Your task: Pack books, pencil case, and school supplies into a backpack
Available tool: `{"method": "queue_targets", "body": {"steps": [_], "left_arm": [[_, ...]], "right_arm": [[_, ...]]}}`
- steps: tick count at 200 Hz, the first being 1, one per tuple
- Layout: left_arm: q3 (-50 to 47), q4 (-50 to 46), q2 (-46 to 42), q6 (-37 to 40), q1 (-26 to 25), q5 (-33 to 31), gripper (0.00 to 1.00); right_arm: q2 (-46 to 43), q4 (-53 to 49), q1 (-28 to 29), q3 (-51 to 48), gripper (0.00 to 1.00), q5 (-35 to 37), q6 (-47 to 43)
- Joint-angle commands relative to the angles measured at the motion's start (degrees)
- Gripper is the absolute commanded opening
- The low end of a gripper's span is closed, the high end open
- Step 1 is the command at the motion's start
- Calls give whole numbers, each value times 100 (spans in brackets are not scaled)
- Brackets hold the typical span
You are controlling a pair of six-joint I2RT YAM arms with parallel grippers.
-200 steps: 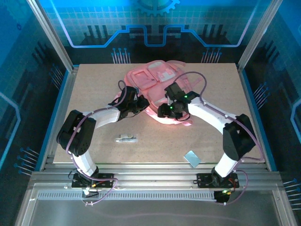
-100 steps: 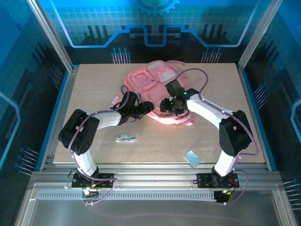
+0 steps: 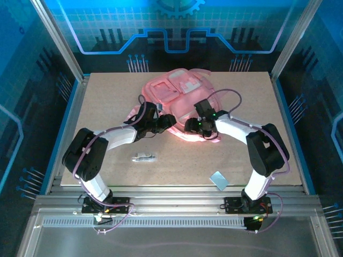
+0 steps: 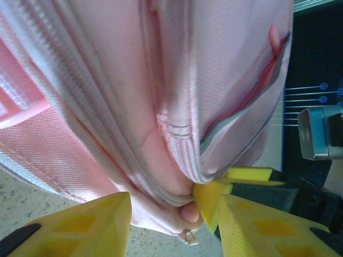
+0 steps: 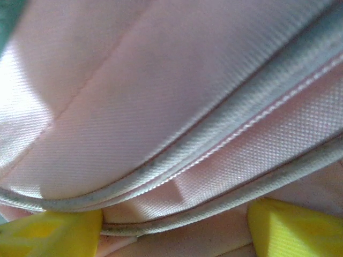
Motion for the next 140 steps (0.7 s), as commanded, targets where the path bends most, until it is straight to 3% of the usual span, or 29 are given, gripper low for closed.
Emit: {"method": "queue_targets", "body": {"steps": [1,24,40,67,87,140], "left_arm": [[111,120,425,-5,-65,236,45],[53,345,602,-153,-132,296,45],[50,357,673,-175,-171,296,45],[7,400,670,-273,-172,331,46],[12,371,506,-332,-172,357,52],[215,75,-335,-715,-160,-20,74]], "right_arm": [[-158,1205,-295,-387,73,-317,474],[-386,1989,-396,-575,70,-566,532],[-623,2534,-451,-714,59,-579,578],[-721,2893,-584,-691,24,-592,637],[-772,3161,-691,-742,0,-843,696],[-1345,3129,-765,-724,0,-1131,553]]}}
